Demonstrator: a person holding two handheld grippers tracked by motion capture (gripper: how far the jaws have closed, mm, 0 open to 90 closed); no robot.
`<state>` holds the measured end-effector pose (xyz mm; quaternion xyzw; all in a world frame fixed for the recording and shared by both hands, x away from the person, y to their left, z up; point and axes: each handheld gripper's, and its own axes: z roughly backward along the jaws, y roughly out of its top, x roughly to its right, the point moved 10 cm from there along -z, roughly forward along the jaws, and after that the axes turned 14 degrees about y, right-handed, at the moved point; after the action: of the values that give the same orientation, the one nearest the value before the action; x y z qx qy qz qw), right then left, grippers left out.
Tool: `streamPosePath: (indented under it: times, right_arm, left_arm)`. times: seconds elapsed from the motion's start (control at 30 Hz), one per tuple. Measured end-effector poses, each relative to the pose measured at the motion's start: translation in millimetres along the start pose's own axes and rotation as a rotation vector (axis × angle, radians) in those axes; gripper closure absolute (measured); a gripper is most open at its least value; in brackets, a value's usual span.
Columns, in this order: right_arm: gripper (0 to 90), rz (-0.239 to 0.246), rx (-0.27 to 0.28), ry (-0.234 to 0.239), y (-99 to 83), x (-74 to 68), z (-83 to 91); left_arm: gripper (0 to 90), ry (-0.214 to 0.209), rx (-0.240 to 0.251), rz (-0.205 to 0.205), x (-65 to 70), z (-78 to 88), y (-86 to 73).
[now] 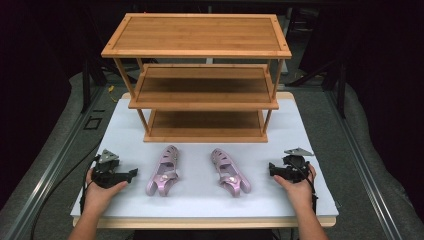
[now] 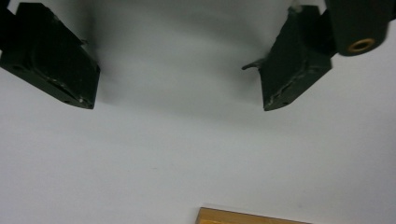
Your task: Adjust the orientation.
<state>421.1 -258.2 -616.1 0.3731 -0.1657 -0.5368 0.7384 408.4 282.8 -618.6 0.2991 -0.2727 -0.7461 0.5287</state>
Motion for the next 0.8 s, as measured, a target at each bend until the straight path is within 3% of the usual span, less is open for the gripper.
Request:
streamPosePath:
  times: [0.07, 0.1, 0.13, 0.23, 0.27, 0.33, 0.37, 0.47, 0.53, 0.7, 0.8]
  right_arm:
    - [25.1, 0.011, 0.006, 0.024, 1.4, -3.6, 1.1]
    - [30.1, 0.017, 0.010, 0.031, 2.1, -5.3, 2.3]
    - [31.5, 0.026, 0.012, 0.035, 2.6, -7.3, 4.4]
    - [36.2, 0.035, 0.057, 0.061, 8.1, -15.2, 14.7]
    - [36.3, 0.036, 0.071, 0.030, 9.7, -15.6, 18.9]
    - [37.3, 0.047, 0.100, 0.088, 12.5, -25.3, 22.9]
    - [37.5, 0.047, 0.103, 0.055, 12.9, -26.4, 25.0]
    - [40.4, 0.073, 0.105, 0.109, 14.1, -40.2, 25.0]
    - [41.4, 0.091, 0.100, 0.108, 14.4, -44.0, 25.3]
    - [45.7, 0.112, 0.123, 0.092, 17.1, -44.3, 27.3]
    - [49.3, 0.098, 0.160, 0.111, 19.7, -44.1, 29.9]
  left_arm:
    - [18.6, 0.023, 0.005, 0.022, -3.5, 1.8, 1.6]
    - [28.4, 0.035, 0.015, 0.035, -6.4, 4.1, 3.0]
    - [32.0, 0.041, 0.029, 0.063, -8.4, 6.8, 5.5]
    - [33.3, 0.020, 0.061, 0.123, -6.4, 19.0, 11.5]
    - [37.7, 0.011, 0.064, 0.124, -3.4, 22.7, 11.7]
    - [42.5, -0.003, 0.072, 0.125, 2.1, 28.6, 12.3]
    - [44.3, -0.014, 0.071, 0.124, 5.1, 31.2, 12.5]
    - [46.9, -0.043, 0.092, 0.123, 15.2, 37.7, 16.3]
    - [48.3, -0.053, 0.107, 0.112, 22.0, 41.5, 19.6]
    - [51.9, -0.088, 0.149, 0.089, 37.8, 51.1, 28.3]
    - [53.6, -0.104, 0.160, 0.083, 46.0, 56.1, 31.5]
